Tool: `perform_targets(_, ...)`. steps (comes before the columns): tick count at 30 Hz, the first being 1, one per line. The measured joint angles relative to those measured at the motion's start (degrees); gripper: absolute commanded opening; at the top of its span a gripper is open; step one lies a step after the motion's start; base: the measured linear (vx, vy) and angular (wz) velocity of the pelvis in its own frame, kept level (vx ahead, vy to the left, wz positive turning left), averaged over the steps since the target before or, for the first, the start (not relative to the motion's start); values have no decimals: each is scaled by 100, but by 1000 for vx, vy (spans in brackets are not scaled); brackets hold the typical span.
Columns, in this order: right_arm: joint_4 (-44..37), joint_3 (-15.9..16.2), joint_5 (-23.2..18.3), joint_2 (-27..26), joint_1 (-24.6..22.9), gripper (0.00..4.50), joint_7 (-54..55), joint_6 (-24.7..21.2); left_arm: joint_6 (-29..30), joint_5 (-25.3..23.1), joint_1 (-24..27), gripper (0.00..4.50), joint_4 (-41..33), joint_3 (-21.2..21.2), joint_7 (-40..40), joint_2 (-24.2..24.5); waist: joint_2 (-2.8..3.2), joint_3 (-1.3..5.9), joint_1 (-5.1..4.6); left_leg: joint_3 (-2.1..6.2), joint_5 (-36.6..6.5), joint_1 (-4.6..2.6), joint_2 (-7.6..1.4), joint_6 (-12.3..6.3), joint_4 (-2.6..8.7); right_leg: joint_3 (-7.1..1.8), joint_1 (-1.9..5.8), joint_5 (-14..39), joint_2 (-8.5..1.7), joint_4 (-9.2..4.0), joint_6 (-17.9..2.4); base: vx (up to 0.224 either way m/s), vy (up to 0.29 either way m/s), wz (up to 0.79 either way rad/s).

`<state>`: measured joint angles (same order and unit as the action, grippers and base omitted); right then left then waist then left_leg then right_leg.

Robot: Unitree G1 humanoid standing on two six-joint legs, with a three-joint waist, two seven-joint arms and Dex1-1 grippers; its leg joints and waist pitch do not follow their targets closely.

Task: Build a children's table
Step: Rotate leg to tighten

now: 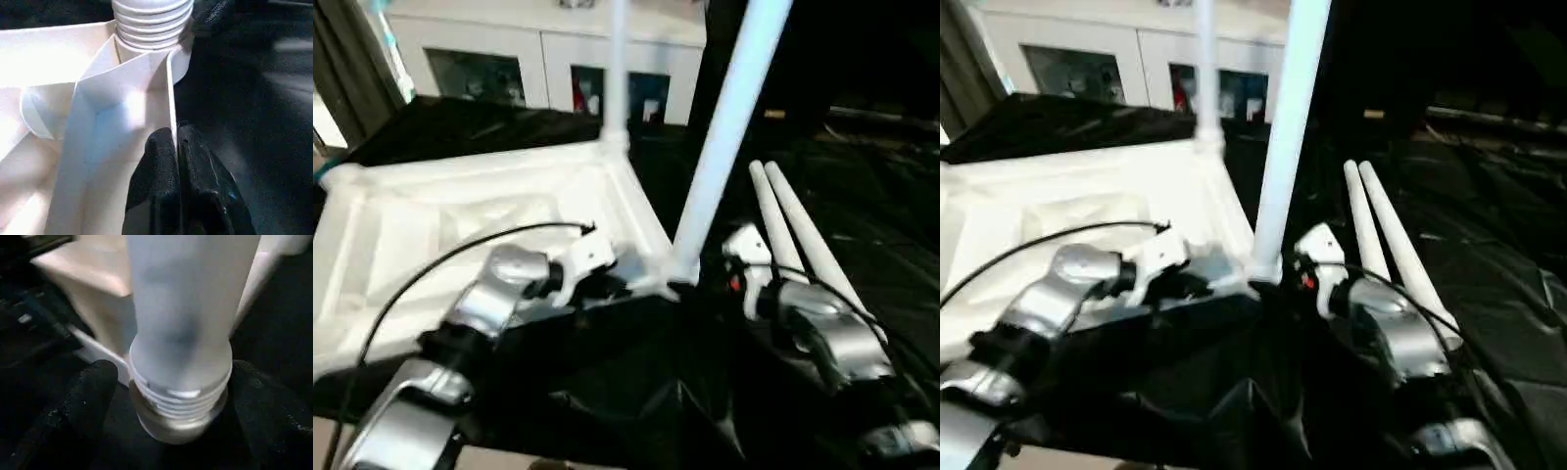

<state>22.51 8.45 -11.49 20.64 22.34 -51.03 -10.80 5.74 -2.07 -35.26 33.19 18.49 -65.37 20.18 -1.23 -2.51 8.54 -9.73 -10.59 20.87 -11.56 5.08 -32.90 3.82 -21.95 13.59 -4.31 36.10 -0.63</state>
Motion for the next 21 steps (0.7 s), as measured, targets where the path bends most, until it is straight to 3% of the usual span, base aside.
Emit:
perform_targets(8,-739,305,-199,356,-215,385,-940,-339,-40,251,318,0,-549,151,-983,416,3,-2,114,-4,-1,8,-8,-3,-14,4,-3,0,-1,6,0,0,0,0)
perform_targets(21,-1026,386,-237,468,-319,276,-1128,-592,-57,263,396,0,-659,153,-1095,486,-3,-2,123,-6,0,10,-9,-4,-21,5,-2,-2,-1,7,2,0,0,0)
